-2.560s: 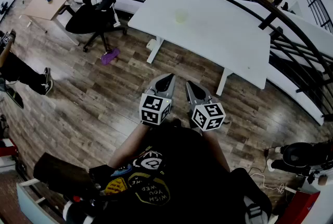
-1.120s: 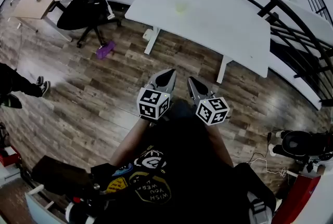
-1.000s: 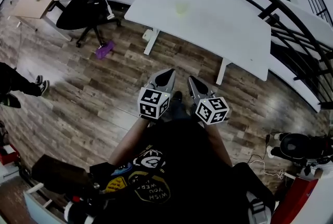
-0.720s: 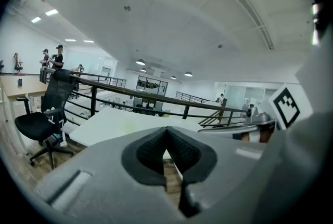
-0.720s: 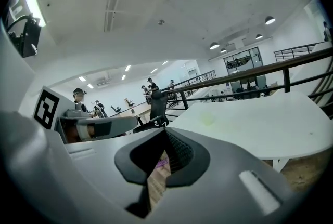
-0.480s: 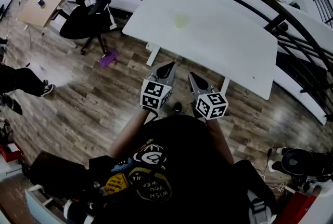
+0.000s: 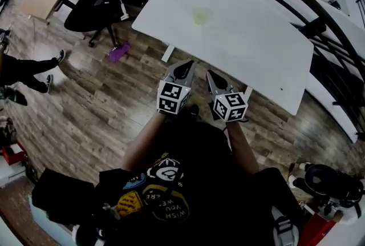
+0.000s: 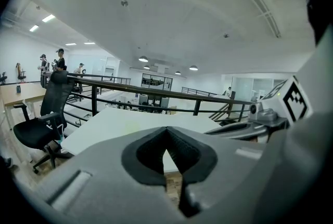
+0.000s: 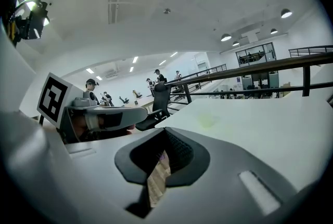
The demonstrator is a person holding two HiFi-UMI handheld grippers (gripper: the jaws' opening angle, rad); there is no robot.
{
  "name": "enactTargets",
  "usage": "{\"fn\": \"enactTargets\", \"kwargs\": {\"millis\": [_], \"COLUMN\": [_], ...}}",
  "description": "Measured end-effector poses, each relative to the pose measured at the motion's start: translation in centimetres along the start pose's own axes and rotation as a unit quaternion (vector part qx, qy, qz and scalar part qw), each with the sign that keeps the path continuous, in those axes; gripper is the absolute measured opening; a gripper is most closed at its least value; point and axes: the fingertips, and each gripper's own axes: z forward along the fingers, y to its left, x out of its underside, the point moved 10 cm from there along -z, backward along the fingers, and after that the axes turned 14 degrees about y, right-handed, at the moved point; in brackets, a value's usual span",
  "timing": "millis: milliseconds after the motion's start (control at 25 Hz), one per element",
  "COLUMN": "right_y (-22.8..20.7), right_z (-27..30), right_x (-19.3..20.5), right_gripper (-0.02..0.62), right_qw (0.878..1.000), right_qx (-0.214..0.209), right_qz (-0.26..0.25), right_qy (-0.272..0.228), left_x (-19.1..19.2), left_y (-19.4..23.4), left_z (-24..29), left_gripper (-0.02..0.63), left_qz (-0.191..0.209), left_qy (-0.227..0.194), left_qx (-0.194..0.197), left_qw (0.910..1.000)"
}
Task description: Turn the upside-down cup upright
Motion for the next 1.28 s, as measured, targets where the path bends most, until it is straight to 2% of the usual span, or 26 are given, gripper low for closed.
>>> {"fn": "enactTargets", "kwargs": {"millis": [160, 520, 600, 720, 920, 1120, 1200, 1280], "right_y": [-1.1, -4.5, -5.2, -6.8, -9.4, -13.1, -14.4, -15.9], "right_z": [2.6, 11.9, 14.3, 17.6, 21.5, 26.0, 27.5, 28.6], "right_x": [-1.2, -4.0, -4.3, -4.5, -3.3, -2.7, -2.8, -3.2], "right_gripper": [-0.002, -0.002, -0.002, -0.002, -0.002, 0.124, 0.17, 0.184], "right_qw": [1.0, 1.0, 0.999, 0.999, 0.996, 0.992, 0.991, 0.991], "right_qx": [0.012, 0.01, 0.022, 0.04, 0.06, 0.085, 0.1, 0.106], "right_qz": [0.004, 0.016, 0.015, 0.016, 0.04, 0.057, 0.052, 0.045], "right_qy": [0.01, 0.019, 0.021, 0.026, 0.049, 0.067, 0.074, 0.073], "left_x": [-0.5, -2.3, -2.5, -2.9, -1.8, -0.2, 0.2, 0.1], "left_y": [2.4, 10.3, 12.1, 14.0, 16.0, 17.9, 18.8, 19.3], "left_z": [2.2, 8.6, 10.0, 12.4, 15.5, 18.5, 19.7, 20.7], "left_gripper": [0.005, 0.005, 0.005, 0.005, 0.005, 0.005, 0.005, 0.005], "left_qz": [0.005, -0.034, -0.027, 0.011, 0.002, -0.033, -0.047, -0.049], "left_qy": [0.011, 0.037, 0.048, 0.06, 0.065, 0.091, 0.107, 0.12], "left_qx": [0.001, 0.019, 0.014, 0.007, 0.055, 0.05, 0.032, 0.013], "left_qw": [0.9999, 0.9985, 0.9984, 0.9981, 0.9964, 0.9941, 0.9927, 0.9915]}}
